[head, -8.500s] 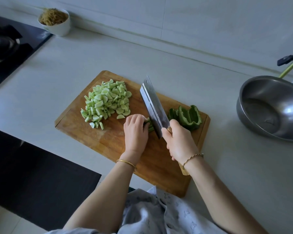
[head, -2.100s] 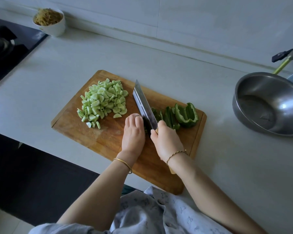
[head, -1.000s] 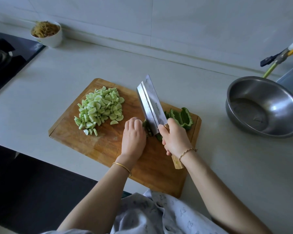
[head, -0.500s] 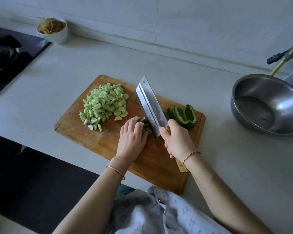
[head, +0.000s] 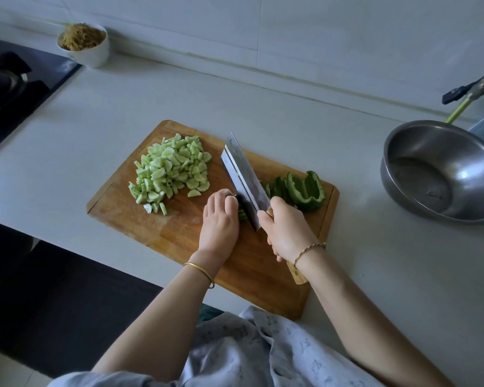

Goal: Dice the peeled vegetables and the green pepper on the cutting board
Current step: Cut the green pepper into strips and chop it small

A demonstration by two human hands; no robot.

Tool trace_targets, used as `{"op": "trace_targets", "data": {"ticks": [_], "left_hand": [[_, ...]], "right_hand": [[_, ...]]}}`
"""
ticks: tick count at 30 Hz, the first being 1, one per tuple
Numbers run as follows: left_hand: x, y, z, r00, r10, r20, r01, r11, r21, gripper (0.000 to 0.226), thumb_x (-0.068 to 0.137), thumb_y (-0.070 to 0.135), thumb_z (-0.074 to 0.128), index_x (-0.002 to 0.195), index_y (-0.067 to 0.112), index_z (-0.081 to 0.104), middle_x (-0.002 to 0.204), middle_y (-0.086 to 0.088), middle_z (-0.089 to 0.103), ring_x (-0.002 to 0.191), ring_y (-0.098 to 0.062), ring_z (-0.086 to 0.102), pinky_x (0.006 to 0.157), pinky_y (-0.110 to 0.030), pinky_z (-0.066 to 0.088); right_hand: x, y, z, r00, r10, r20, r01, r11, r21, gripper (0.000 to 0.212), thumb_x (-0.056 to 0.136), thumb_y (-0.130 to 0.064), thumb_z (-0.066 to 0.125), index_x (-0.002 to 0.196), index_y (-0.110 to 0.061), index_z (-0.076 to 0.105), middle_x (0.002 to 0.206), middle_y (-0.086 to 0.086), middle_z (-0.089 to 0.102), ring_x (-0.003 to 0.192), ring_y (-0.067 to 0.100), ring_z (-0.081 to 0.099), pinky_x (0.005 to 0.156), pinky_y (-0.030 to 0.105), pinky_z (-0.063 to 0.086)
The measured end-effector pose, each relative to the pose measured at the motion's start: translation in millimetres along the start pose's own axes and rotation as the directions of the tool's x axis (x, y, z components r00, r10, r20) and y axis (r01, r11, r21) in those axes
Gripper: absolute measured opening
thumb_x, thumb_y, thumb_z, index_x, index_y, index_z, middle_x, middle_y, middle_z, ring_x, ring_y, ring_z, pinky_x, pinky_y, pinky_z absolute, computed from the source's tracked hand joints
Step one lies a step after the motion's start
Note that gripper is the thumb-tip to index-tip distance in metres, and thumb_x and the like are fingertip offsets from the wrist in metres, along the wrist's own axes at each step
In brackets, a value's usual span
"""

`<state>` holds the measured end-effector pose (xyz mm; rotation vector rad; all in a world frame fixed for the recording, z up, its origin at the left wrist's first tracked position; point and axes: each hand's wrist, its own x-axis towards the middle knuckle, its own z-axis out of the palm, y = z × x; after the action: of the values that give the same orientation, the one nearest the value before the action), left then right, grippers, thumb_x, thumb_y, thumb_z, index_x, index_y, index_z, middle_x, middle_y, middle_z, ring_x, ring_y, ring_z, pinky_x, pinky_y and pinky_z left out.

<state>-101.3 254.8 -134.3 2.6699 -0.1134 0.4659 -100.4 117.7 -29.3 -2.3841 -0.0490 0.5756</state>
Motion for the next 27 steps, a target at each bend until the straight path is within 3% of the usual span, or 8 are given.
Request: {"op": "trace_targets", "data": {"ticks": [3,12,17,22,27], "left_hand": [[1,-1,2,1.0,-0.003,-0.018,0.003,1.0,-0.005,0.032,0.081,-0.008,0.062,0.095,0.008,0.038,0.109,-0.022,0.053,0.103,-0.038,0.051,0.088,-0.047,0.046],[1,-2,7,0.998,0.005,-0.056,-0.006,1.0,-0.007,0.026,0.085,-0.003,0.059,0.093,0.009,0.037,0.108,-0.021,0.052,0.099,-0.036,0.05,0.086,-0.047,0.045],[0,-2,7,0.998,0.005,-0.062,-0.006,1.0,-0.018,0.022,0.086,-0.003,0.053,0.094,0.009,0.037,0.109,-0.02,0.052,0.1,-0.035,0.049,0.087,-0.046,0.044],[-1,-4,9,0.998,0.003,-0.069,-0.006,0.999,-0.044,0.026,0.086,-0.002,0.059,0.092,0.01,0.037,0.109,-0.021,0.051,0.102,-0.028,0.039,0.088,-0.045,0.043],[-1,-5,10,0.997,0.016,-0.081,-0.019,0.999,-0.042,0.025,0.085,-0.003,0.059,0.092,0.008,0.038,0.109,-0.02,0.051,0.101,-0.028,0.04,0.088,-0.044,0.043]], "right_hand": [[4,-7,1,1.0,0.008,-0.009,-0.008,1.0,0.005,0.019,0.102,-0.03,0.039,0.105,-0.013,0.047,0.077,0.002,0.056,0.062,0.019,0.057,0.062,0.042,0.059],[8,-13,9,0.999,0.008,-0.04,-0.008,1.0,-0.015,0.012,0.102,-0.03,0.039,0.097,-0.018,0.038,0.086,0.005,0.058,0.072,0.023,0.062,0.067,0.043,0.059],[1,-9,9,1.0,0.013,-0.024,-0.015,0.998,-0.067,0.012,0.102,-0.029,0.039,0.097,-0.018,0.039,0.081,0.001,0.056,0.075,0.025,0.066,0.067,0.045,0.059],[10,-17,14,0.999,0.026,-0.034,-0.028,0.999,-0.045,0.019,0.102,-0.027,0.039,0.11,-0.011,0.046,0.097,0.009,0.062,0.084,0.028,0.066,0.071,0.047,0.059],[-2,-12,23,0.998,0.034,-0.061,-0.039,0.996,-0.077,0.018,0.102,-0.026,0.039,0.105,-0.01,0.046,0.099,0.01,0.064,0.09,0.026,0.066,0.074,0.038,0.057]]}}
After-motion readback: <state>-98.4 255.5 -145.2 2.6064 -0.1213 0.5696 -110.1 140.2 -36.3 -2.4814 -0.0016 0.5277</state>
